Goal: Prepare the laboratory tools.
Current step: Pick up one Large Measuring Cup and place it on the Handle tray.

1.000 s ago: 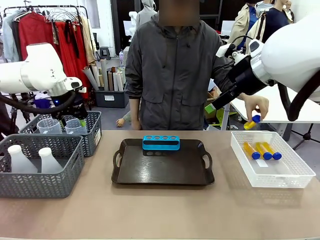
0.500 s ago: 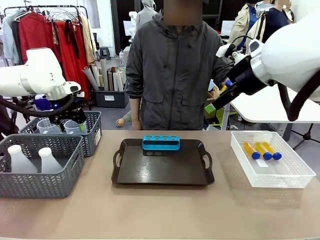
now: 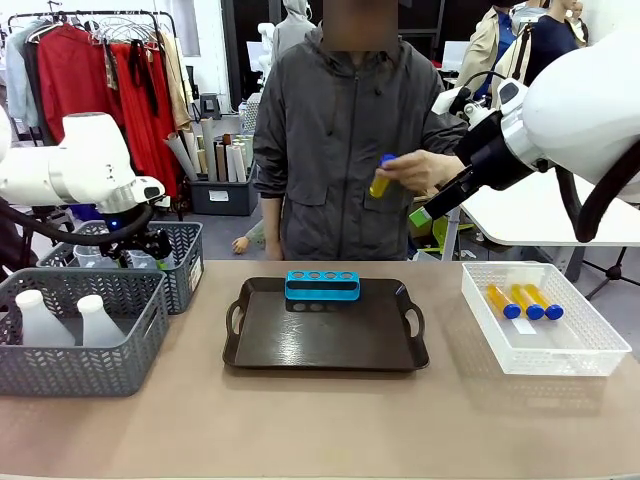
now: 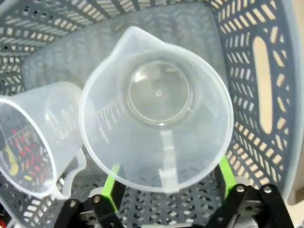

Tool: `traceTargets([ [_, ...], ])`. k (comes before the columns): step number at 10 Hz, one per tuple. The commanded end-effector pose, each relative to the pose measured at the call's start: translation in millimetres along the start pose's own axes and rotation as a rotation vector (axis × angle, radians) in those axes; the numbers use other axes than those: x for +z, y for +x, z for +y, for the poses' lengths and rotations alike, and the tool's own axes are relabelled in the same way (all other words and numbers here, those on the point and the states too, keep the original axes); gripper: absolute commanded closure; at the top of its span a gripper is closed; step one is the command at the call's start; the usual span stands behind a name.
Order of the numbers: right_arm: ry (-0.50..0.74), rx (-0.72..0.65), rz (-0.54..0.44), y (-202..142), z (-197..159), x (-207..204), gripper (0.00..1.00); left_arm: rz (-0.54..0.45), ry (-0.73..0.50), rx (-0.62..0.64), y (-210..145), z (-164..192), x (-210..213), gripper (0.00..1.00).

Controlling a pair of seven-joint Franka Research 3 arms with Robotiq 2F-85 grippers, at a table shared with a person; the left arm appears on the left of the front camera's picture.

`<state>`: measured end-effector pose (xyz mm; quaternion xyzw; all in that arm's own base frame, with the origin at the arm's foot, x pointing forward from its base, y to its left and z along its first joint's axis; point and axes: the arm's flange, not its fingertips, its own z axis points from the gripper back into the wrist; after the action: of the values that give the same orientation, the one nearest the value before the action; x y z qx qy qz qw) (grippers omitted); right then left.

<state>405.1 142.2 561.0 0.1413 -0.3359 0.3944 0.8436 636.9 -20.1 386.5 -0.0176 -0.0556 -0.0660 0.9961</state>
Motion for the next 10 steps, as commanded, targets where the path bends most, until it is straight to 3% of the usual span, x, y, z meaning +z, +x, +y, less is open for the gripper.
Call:
traceTargets([
  [1,0.011,-0.001,-0.003,0,0,2,0.0,-0.04,0.051,0.007,5,-1,2,0.39],
  [4,0.011,-0.001,-0.003,0,0,2,0.0,-0.044,0.05,0.001,1,-4,10,0.97],
  [7,0.011,-0.001,-0.003,0,0,2,0.0,-0.029,0.028,-0.025,-4,-7,17,1.0],
  [10,0.011,-0.001,-0.003,0,0,2,0.0,-0.083,0.019,-0.073,-19,-12,52,1.0],
])
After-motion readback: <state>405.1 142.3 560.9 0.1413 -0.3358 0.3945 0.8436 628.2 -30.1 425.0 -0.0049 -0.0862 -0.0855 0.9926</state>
